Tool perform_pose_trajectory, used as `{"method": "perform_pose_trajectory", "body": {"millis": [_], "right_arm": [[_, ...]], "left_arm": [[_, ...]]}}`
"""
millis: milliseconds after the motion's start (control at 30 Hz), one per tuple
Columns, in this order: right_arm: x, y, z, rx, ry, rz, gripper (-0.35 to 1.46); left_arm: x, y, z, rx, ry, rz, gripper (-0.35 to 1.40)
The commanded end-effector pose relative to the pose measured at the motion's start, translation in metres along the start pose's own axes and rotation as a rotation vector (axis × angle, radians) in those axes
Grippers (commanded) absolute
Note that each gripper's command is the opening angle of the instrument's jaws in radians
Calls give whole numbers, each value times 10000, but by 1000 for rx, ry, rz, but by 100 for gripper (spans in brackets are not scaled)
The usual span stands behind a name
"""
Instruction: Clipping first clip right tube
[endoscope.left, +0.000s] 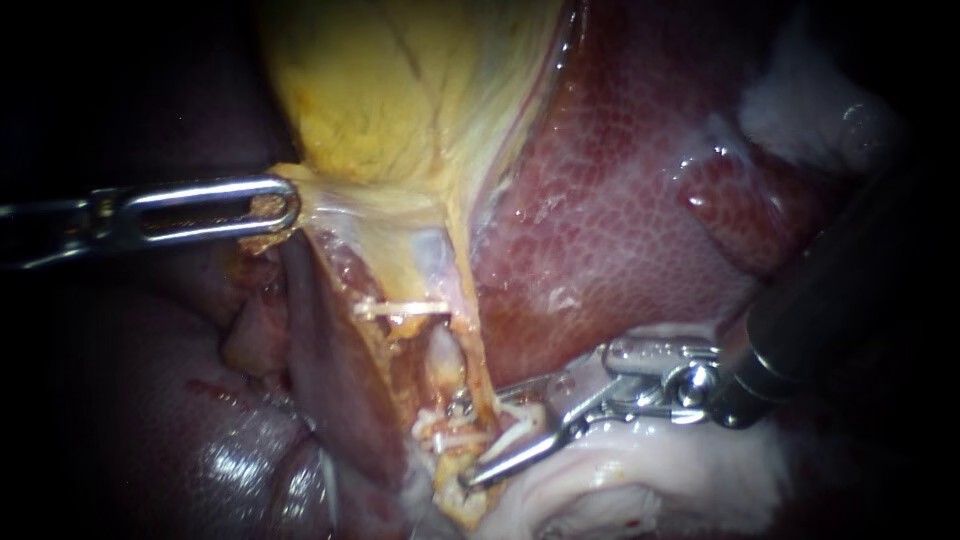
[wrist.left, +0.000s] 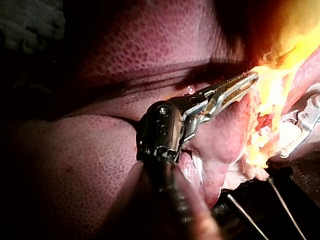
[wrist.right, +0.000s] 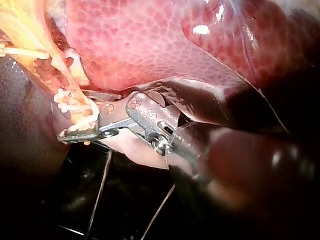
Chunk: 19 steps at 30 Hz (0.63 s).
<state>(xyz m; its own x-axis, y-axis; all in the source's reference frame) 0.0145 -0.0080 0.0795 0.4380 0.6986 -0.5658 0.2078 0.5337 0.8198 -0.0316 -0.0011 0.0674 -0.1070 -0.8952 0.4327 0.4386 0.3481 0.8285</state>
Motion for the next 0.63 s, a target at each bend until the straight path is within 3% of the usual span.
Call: {"method": "perform_pose_trajectory", "body": {"millis": [33,100,133,433,633], "right_arm": [[3,-2,-7,4,-1,1,14],[7,-2,-15,9,0,22,-28],[9,-2,-20,6,-4,24,-35],[-4,4,-16,-3,-17,39,-35],[-4,4,-15,-7,-25,40,-31]], "left_arm": [[0,0,0,0,0,0,-35],[0,0,0,0,0,0,-35],[0,0,0,0,0,0,-35],[0,0,0,0,0,0,-35],[0,1,0,0,0,0,-35]]}}
